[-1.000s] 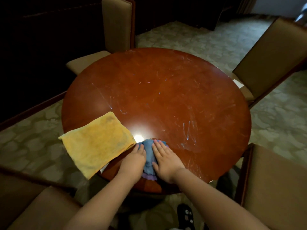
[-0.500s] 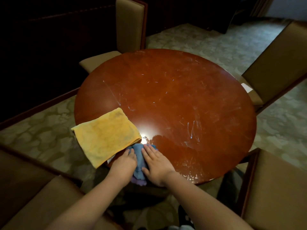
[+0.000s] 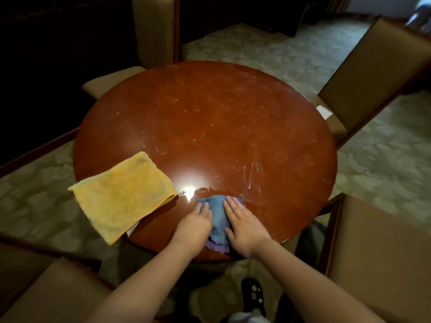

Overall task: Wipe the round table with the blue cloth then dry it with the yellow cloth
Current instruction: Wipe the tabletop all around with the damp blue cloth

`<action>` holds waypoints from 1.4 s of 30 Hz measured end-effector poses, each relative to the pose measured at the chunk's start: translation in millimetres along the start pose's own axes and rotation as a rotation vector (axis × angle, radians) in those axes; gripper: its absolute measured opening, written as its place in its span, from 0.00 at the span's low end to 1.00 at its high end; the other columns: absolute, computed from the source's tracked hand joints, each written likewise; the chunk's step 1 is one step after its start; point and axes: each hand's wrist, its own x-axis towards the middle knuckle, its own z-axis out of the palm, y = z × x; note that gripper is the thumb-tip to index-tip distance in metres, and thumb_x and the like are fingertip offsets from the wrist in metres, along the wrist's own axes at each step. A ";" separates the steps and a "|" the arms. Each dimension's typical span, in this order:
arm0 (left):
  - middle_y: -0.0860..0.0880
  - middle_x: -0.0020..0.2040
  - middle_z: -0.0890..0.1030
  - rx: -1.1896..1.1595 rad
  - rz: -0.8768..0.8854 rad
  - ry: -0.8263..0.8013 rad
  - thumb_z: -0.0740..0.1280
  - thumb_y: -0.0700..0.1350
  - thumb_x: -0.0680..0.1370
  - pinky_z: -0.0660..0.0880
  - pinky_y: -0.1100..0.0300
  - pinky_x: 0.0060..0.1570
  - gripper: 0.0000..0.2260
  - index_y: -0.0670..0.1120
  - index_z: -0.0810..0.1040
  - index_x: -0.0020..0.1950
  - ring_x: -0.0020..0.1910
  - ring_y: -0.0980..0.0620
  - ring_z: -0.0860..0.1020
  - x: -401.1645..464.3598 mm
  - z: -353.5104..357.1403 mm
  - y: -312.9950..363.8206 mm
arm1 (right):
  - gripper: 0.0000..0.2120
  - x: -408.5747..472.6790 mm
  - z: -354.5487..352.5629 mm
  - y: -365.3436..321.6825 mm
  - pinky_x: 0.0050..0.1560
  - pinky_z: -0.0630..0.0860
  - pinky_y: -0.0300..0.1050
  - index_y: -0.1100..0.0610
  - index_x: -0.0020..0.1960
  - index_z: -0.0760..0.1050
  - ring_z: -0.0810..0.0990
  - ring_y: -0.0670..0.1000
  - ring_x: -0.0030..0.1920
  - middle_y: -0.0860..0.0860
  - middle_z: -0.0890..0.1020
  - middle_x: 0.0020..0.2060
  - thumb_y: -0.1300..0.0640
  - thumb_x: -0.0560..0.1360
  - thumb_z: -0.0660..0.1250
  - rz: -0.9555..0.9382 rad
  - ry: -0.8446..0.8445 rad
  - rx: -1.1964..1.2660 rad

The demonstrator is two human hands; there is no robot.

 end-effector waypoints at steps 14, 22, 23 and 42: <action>0.40 0.78 0.50 -0.083 0.057 -0.090 0.64 0.41 0.78 0.58 0.56 0.71 0.33 0.37 0.50 0.77 0.76 0.43 0.52 22.4 -13.0 22.9 | 0.36 -30.8 -1.6 19.3 0.70 0.34 0.46 0.63 0.77 0.44 0.43 0.54 0.77 0.52 0.41 0.74 0.43 0.77 0.46 0.084 0.057 0.020; 0.42 0.78 0.51 -0.137 0.100 0.025 0.60 0.37 0.79 0.58 0.56 0.72 0.29 0.39 0.52 0.77 0.77 0.45 0.52 47.8 -19.4 13.8 | 0.38 -9.2 -10.9 39.4 0.69 0.32 0.38 0.60 0.77 0.39 0.37 0.50 0.76 0.53 0.38 0.76 0.39 0.75 0.40 0.145 0.011 -0.058; 0.42 0.78 0.51 -0.141 0.100 0.026 0.60 0.37 0.79 0.58 0.56 0.72 0.29 0.39 0.52 0.77 0.77 0.45 0.53 48.7 -18.8 14.4 | 0.36 -8.9 -11.5 36.5 0.70 0.33 0.39 0.60 0.77 0.38 0.37 0.50 0.76 0.53 0.38 0.75 0.41 0.78 0.44 0.160 -0.007 -0.031; 0.38 0.78 0.44 -0.033 0.166 -0.058 0.60 0.38 0.80 0.53 0.53 0.74 0.32 0.36 0.44 0.77 0.77 0.40 0.44 31.9 -8.8 48.1 | 0.29 -51.1 -5.4 48.6 0.70 0.36 0.36 0.55 0.78 0.43 0.41 0.46 0.76 0.48 0.42 0.77 0.46 0.82 0.49 0.180 0.037 0.116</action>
